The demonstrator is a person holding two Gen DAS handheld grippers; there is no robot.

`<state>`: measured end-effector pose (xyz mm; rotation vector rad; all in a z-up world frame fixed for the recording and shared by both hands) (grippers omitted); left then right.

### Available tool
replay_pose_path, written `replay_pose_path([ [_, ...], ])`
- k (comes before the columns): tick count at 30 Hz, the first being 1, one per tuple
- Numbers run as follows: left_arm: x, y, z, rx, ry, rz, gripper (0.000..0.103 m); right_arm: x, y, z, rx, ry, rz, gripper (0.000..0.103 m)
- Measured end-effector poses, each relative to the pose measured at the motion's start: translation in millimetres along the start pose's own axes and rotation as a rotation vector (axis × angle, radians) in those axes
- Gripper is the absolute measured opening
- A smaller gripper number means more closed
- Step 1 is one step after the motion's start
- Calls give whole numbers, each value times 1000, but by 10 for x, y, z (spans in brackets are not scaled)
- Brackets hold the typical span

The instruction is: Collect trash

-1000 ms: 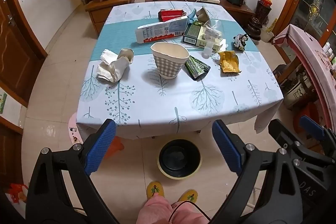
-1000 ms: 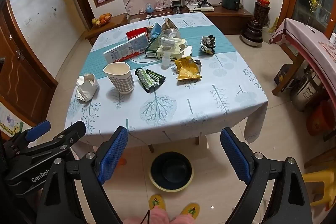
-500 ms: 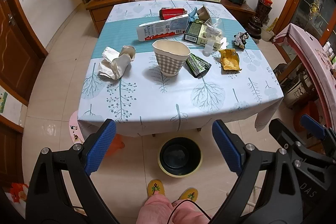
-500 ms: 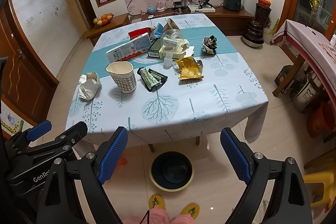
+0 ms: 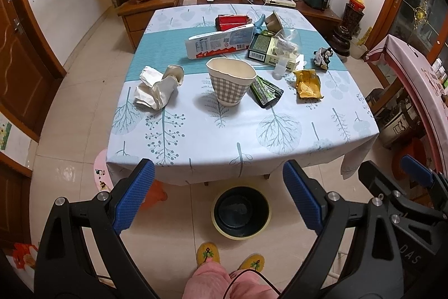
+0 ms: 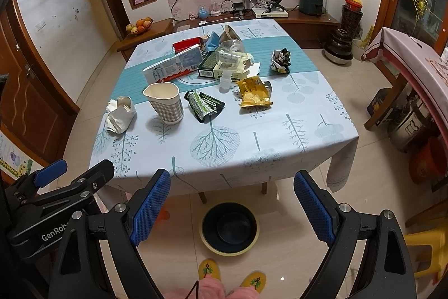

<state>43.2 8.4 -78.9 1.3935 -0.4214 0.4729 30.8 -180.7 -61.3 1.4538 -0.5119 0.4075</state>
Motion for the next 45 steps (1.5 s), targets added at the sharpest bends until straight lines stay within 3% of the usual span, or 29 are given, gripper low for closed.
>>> replay_pose_path([
  [45,-74,22,68,10,3,-6,92,-21,29,64,13,3,4,92],
])
Point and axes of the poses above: each gripper's, at about its wrist camera, not at the fingertips, and y roughly against the way its jaws point, z to its right, x to its top, the point moved 10 cm from there along -y, roughly the way its jaws point, and after that the axes turned 8 degrees about -x, right-handed, at the moved point
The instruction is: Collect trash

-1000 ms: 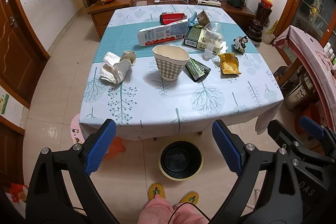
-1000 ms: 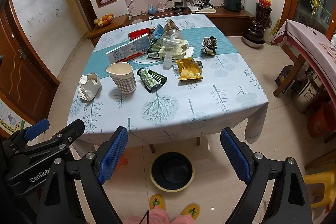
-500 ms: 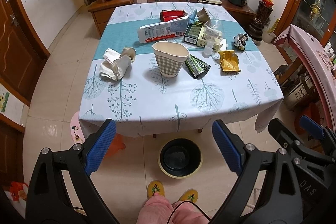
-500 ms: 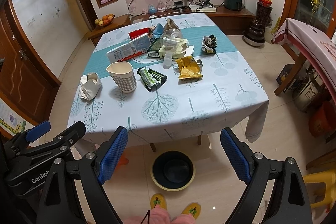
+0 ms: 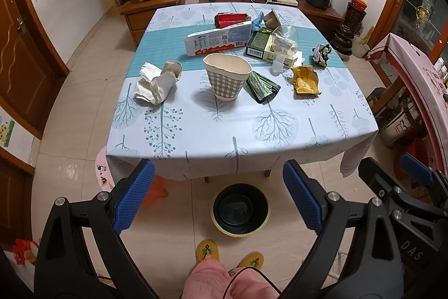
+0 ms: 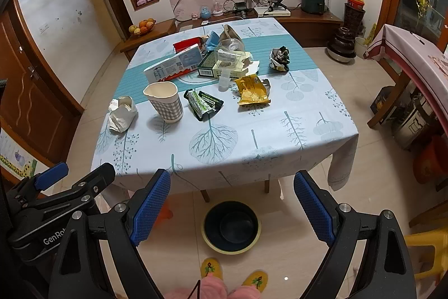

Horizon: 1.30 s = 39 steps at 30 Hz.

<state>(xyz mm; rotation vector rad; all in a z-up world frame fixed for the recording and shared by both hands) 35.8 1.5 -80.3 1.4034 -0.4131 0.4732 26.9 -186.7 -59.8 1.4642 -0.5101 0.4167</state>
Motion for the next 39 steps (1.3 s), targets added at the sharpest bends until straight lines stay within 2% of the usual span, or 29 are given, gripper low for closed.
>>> replay_pose_path([
  [8,-69,40,21,10,13,0,92,-17,12,-50,6,8,-2,92],
  [15,-93,78,-46,50,47,-13,92,-16,76,-210,36,22,5,92],
  [21,100,120,-459,91,98,19,92,174,19,-607,56,56,27,92],
  [26,377,-60,-1018,66,118,-7,92,427,-88,-1025,73,86,45,92],
  [28,493,-193,-1208,60,106,-27,92,577,-196,-1268,79,88,46,92],
  [31,695,-427,-1468,32,56,-53,92,792,-403,-1413,72,96,29,92],
  [37,1006,-1024,-1742,-25,-35,-110,92,1084,-1158,-1854,42,205,-11,91],
  [39,1077,-1260,-1780,-34,-61,-132,92,1105,-1454,-1912,24,239,-31,88],
])
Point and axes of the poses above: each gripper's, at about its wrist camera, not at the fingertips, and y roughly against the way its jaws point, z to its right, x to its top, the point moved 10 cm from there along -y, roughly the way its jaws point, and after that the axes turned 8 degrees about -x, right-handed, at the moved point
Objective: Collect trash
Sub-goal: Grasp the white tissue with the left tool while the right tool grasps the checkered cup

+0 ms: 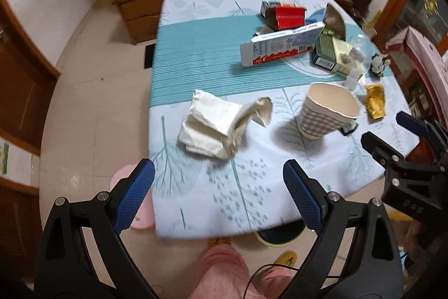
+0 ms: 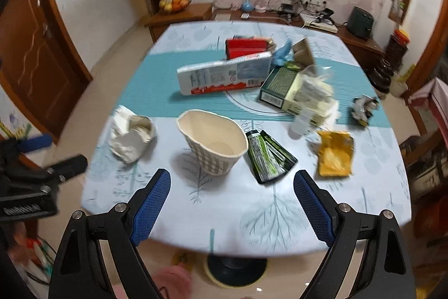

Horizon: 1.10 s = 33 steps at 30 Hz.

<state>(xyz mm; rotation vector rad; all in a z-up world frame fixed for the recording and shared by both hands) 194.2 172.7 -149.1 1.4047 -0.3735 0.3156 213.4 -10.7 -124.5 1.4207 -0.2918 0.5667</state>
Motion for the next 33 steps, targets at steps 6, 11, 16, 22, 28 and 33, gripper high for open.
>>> replay_pose_path([
  [6,237,-595,48,-7,-123,-48,92,27,-618,19,19,-3,-47,87],
  [11,353,-877,163,-45,-183,-75,91,33,-884,27,52,14,-61,87],
  [16,366,-1047,238,-103,-183,-119,56,59,-1045,-83,100,33,-72,72],
  [22,330,-1142,262,-149,-133,-166,25,19,-1129,-190,147,4,-114,43],
  [28,293,-1050,265,-161,-131,-174,13,-19,-1024,-180,122,-85,-116,39],
  [33,237,-829,459,-192,-220,-145,5,-62,-735,-197,117,-156,-83,37],
])
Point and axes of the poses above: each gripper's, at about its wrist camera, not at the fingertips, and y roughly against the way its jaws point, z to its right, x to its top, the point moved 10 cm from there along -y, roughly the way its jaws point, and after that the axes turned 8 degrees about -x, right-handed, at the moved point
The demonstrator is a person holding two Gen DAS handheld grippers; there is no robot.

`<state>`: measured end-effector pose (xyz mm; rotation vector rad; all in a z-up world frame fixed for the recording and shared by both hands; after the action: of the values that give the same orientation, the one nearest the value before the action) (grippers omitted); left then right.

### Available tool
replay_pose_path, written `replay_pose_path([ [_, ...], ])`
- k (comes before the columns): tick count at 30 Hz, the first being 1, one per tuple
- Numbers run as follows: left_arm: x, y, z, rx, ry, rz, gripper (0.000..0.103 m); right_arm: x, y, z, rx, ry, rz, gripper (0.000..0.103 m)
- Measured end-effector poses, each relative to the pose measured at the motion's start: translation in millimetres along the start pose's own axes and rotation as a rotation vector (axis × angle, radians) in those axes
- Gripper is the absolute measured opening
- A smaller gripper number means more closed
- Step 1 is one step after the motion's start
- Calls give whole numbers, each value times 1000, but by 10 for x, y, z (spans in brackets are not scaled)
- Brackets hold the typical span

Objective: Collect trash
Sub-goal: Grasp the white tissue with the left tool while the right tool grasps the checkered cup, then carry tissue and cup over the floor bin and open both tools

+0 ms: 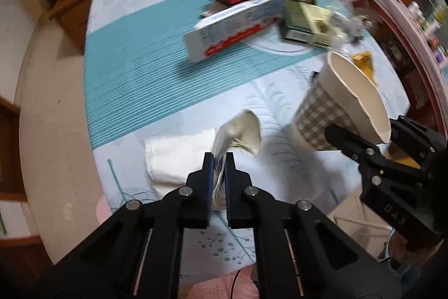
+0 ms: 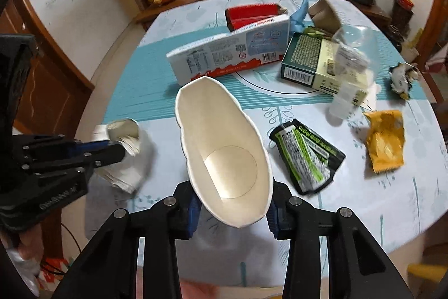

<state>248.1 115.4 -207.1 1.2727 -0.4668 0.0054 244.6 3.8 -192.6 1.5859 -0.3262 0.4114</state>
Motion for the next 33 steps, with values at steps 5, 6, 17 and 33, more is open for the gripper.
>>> replay_pose_path([
  [5,-43,124,251,-15,-62,24,4,-177,304,82,13,-124,29,36],
  [6,-51,147,297,-27,-61,24,3,-215,346,114,10,-145,34,35],
  [17,-258,512,1083,-208,-108,52,3,-939,931,686,9,-371,58,35],
  [33,-1575,-167,2464,-231,-179,-50,3,-2579,983,1748,-47,-476,-25,36],
])
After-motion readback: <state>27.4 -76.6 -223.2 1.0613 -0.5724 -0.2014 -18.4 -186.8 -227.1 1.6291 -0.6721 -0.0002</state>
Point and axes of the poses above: each gripper's, at about its wrist camera, not at the fingertips, and y roughly against the way its jaws point, z to its right, x to its top, the point moved 10 cm from there along -y, roughly the way its jaws point, and after that the axes turned 8 degrees about -x, right-handed, at the moved point
